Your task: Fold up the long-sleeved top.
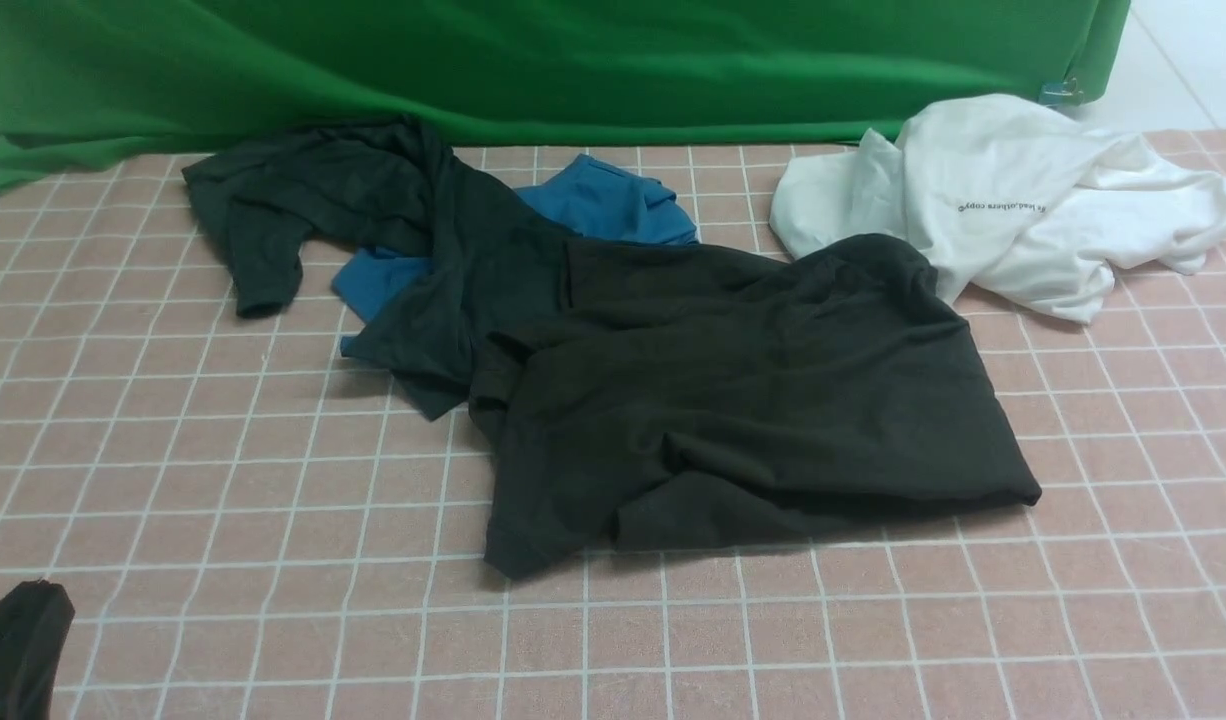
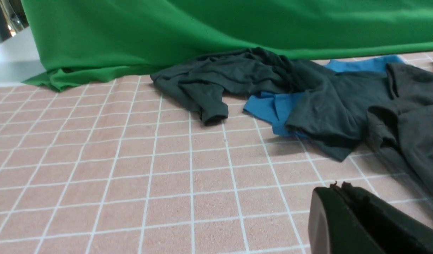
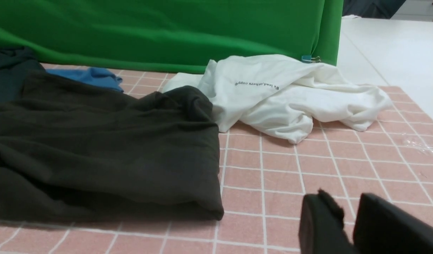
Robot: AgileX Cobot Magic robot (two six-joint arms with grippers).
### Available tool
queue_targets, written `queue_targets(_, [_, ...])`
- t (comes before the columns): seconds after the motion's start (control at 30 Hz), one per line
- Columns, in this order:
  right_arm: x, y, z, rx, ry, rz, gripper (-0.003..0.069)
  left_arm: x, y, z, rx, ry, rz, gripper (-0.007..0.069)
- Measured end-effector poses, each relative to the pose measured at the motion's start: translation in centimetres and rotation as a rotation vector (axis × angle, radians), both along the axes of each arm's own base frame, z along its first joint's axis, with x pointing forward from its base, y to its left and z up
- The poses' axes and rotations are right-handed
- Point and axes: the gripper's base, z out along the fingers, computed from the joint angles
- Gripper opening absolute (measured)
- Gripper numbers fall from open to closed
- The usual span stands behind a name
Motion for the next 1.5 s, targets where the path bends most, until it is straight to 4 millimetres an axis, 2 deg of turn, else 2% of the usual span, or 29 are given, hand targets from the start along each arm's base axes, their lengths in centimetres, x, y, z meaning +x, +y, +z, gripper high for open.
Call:
queue_targets(0.87, [0.00, 0.00, 0.00, 0.000, 0.000, 0.000, 0.0235, 0.01, 0.02, 0.07, 0.000, -0.007, 0.002, 0.0017])
queue_targets(1.5, [0.00, 0.00, 0.00, 0.000, 0.000, 0.000, 0.0238, 0.01, 0.02, 0.07, 0.000, -0.007, 0.002, 0.0017])
